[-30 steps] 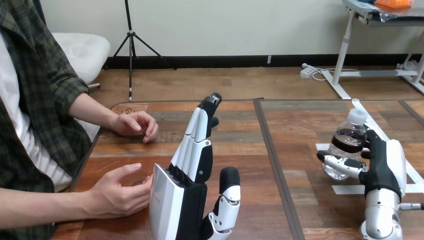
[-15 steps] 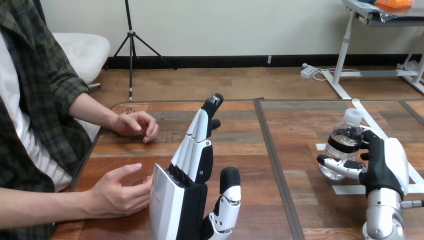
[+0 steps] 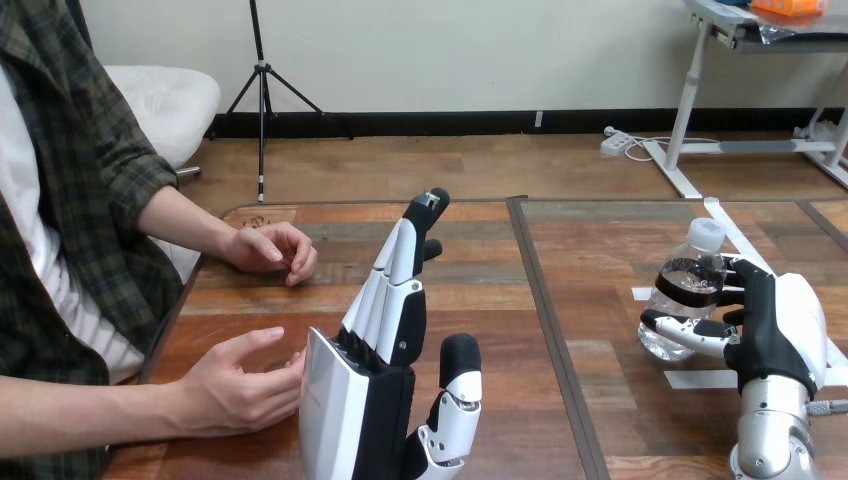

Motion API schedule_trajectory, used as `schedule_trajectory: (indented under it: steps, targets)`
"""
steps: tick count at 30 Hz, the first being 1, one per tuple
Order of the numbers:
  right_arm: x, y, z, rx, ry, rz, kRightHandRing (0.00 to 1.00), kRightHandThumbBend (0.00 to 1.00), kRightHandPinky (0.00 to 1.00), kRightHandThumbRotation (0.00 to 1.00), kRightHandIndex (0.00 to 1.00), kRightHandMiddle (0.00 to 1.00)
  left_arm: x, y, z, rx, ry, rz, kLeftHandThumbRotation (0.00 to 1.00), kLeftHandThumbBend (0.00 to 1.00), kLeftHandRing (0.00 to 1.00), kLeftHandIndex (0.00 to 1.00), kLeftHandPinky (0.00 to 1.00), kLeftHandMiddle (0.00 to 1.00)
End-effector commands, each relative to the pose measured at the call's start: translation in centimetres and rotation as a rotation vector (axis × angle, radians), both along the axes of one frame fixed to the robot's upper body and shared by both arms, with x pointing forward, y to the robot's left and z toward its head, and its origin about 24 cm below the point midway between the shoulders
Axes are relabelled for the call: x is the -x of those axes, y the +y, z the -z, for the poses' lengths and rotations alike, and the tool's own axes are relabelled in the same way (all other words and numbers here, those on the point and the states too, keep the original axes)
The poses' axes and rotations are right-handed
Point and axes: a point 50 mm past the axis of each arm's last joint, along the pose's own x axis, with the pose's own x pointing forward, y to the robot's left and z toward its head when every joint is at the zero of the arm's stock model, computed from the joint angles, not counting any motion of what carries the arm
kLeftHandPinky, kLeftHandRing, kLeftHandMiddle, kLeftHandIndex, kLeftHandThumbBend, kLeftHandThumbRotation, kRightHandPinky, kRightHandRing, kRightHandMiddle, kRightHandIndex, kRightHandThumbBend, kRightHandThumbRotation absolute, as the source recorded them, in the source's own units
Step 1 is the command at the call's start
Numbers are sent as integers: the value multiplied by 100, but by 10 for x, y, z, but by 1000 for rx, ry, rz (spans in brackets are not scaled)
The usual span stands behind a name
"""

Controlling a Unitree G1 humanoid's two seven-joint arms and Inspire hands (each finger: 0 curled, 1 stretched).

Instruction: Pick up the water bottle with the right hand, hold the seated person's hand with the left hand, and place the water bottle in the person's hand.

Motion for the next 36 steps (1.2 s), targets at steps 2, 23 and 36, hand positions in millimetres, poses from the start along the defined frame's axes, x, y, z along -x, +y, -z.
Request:
schedule_trajectory:
  steps: [2, 23, 36]
  targets:
    - [-29, 6, -37, 42, -131, -38, 63, 84, 58, 0, 66, 67, -7, 0, -9, 22, -59, -3, 100, 0, 91, 100, 76, 94]
    - [-32, 8, -41, 56, -151, -20, 61, 83, 57, 0, 62, 64, -8, -1, -9, 32, -61, 0, 100, 0, 92, 100, 76, 94]
    - [-33, 10, -43, 40, -186, -13, 57, 82, 54, 0, 60, 60, -8, -1, -9, 35, -63, -8, 100, 0, 92, 100, 76, 94]
